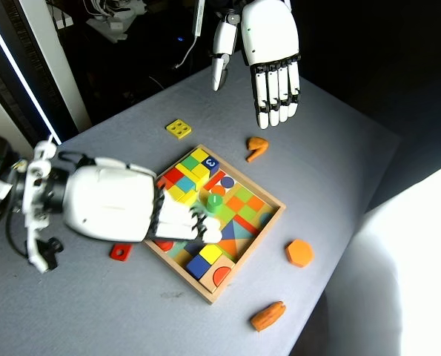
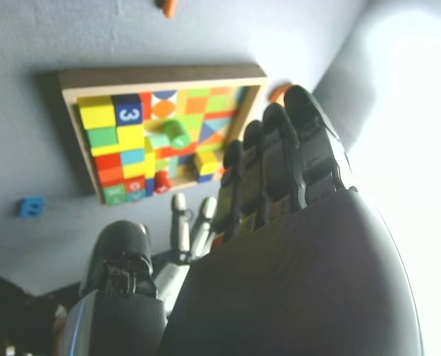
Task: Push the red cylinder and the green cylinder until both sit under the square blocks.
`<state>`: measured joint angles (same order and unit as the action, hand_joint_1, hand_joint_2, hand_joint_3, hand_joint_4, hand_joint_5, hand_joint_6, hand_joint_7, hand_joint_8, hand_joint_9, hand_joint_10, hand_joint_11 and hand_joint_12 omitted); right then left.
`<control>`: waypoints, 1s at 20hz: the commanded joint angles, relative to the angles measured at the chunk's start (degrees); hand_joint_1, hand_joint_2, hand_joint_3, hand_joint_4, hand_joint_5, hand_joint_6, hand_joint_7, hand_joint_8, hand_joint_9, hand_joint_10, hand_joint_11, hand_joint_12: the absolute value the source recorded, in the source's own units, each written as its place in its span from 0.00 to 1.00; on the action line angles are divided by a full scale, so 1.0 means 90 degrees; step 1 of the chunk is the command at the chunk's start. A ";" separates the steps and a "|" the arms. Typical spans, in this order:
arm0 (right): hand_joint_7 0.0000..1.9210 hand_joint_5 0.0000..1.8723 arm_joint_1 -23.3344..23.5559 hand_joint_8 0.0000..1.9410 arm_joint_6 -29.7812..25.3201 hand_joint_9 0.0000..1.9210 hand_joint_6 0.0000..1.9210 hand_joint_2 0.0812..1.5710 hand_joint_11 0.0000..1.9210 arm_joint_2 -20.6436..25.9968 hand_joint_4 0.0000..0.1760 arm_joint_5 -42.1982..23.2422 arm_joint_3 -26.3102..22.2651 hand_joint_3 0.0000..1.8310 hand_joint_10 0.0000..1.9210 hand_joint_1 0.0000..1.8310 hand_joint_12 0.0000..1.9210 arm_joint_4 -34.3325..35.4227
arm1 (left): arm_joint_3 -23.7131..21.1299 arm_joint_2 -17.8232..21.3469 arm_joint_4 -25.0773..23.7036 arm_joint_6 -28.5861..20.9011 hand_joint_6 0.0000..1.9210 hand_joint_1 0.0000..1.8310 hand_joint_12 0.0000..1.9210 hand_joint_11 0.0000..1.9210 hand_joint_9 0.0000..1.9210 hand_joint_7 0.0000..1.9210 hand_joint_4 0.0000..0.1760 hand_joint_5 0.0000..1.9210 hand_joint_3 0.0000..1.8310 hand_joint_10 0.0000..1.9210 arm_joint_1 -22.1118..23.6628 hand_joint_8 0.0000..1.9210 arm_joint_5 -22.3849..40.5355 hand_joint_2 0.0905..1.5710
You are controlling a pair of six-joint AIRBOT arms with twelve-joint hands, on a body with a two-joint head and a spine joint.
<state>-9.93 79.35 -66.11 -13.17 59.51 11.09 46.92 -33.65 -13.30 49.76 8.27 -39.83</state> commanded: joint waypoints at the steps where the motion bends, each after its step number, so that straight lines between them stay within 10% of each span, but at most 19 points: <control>1: 0.13 0.45 0.0097 0.00 -0.0004 0.01 0.06 0.78 0.00 -0.0001 0.00 -0.0781 0.0043 0.00 0.00 0.00 0.00 -0.0028 | 0.0024 0.0088 -0.0114 -0.0003 0.00 0.01 0.27 0.00 0.08 0.08 0.00 0.07 0.00 0.00 0.0040 0.00 0.0459 0.80; 20: 0.11 0.42 -0.0088 0.00 -0.0023 0.02 0.06 0.77 0.00 -0.1623 0.00 -0.0975 0.1370 0.00 0.01 0.00 0.00 0.0637 | 0.0030 0.0088 -0.0115 -0.0003 0.00 0.02 0.28 0.00 0.09 0.09 0.00 0.07 0.00 0.00 0.0040 0.00 0.0458 0.80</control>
<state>-11.05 79.40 -81.08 -16.23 71.99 17.47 47.03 -33.63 -13.23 49.67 8.27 -39.81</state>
